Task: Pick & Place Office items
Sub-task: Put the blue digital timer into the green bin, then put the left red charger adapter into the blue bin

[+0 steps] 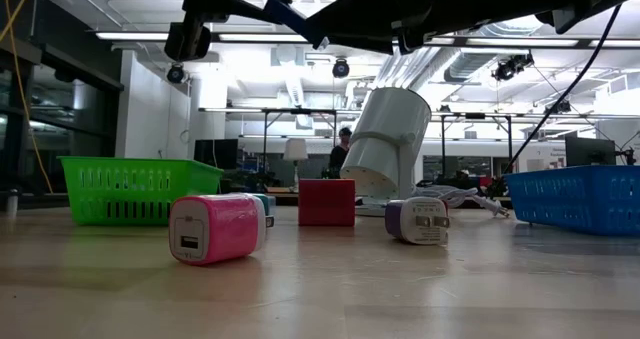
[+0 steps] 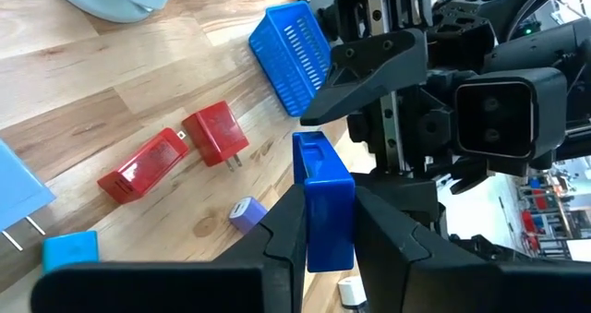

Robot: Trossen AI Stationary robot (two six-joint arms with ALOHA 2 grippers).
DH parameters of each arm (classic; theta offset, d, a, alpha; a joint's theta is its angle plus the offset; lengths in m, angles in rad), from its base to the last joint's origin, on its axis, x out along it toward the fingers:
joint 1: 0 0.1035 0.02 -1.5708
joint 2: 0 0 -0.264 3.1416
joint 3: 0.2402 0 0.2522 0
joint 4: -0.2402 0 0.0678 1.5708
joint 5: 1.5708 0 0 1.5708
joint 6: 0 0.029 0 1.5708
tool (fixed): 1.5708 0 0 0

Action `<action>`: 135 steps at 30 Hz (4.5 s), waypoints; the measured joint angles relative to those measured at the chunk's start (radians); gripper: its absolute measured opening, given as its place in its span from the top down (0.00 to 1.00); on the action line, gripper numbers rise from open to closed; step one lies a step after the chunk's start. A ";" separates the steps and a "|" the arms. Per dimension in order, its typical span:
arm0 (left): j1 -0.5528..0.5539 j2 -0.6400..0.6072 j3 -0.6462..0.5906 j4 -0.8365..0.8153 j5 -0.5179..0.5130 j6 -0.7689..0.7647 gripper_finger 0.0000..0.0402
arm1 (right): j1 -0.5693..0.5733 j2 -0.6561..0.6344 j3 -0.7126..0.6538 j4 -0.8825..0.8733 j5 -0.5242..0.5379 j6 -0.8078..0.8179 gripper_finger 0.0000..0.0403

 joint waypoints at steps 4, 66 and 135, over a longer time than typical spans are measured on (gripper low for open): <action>0.000 0.000 0.000 0.000 0.000 -0.001 0.85 | 0.000 0.000 0.000 -0.001 0.001 -0.002 0.45; -0.173 -0.091 0.000 -0.721 -0.225 0.029 0.85 | 0.113 0.000 -0.001 0.106 0.076 -0.064 0.45; -0.139 0.100 0.000 -0.757 -0.369 0.392 0.70 | 0.113 0.000 -0.001 0.085 0.079 -0.063 0.45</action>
